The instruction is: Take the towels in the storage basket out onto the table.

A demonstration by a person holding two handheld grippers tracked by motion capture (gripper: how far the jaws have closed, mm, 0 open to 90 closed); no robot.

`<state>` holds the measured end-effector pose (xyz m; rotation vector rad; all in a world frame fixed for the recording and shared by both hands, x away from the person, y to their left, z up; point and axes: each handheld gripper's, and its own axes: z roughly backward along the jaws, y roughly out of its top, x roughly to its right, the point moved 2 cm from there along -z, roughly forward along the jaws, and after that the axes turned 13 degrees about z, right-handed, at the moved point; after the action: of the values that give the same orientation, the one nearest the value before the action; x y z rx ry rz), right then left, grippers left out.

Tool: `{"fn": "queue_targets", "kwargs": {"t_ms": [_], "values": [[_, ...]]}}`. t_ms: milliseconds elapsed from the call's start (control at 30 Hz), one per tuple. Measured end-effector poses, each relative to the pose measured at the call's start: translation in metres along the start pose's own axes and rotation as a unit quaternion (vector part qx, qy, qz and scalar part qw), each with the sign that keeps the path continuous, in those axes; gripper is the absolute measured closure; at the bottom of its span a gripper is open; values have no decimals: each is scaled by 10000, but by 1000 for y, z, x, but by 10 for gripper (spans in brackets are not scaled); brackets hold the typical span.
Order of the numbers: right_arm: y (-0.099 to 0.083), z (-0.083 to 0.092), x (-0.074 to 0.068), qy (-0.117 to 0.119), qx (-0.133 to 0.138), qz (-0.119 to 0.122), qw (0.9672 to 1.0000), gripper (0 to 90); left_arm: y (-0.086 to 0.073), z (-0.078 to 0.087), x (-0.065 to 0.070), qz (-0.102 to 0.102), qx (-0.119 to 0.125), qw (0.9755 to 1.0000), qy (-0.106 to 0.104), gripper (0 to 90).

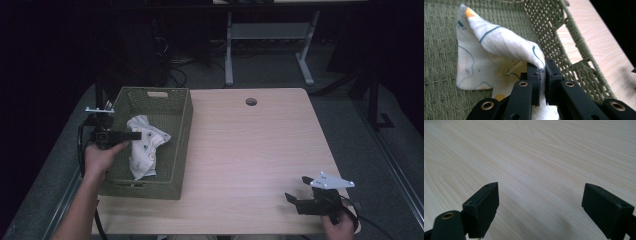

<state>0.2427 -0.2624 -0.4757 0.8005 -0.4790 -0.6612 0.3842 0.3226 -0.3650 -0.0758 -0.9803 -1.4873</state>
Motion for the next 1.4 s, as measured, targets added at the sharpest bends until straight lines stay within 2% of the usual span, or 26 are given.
{"fn": "queue_targets", "kwargs": {"t_ms": [133,367,467,633,767,867,1067,1167,1300,1400], "values": [[0,-1,0,-3,-11,3,10000,140,1,5,0,109,138,9997,-151,844],[-1,0,2,-16,40,-29,10000,140,2,10,1,158,264,9989,-341,845],[-1,1,3,-5,37,-45,10000,140,2,14,-1,228,377,9979,-484,845],[-1,2,4,-29,80,-64,9999,140,2,19,-1,311,562,9946,-820,846],[-2,2,3,-6,70,-55,10000,140,3,23,-1,394,682,9921,-976,845],[-1,3,4,-6,100,-76,9999,140,3,24,-1,400,707,9918,-987,845],[-1,3,4,9,80,-61,9999,140,4,28,-3,587,843,9875,-1193,845],[-1,3,4,1,103,-58,9999,140,4,29,-2,612,906,9857,-1280,845],[-1,5,6,-5,111,-71,9999,140,5,32,-2,721,1044,9817,-1418,845],[-2,6,7,-30,129,-90,9999,140,6,34,-2,805,1111,9777,-1591,845]]}}
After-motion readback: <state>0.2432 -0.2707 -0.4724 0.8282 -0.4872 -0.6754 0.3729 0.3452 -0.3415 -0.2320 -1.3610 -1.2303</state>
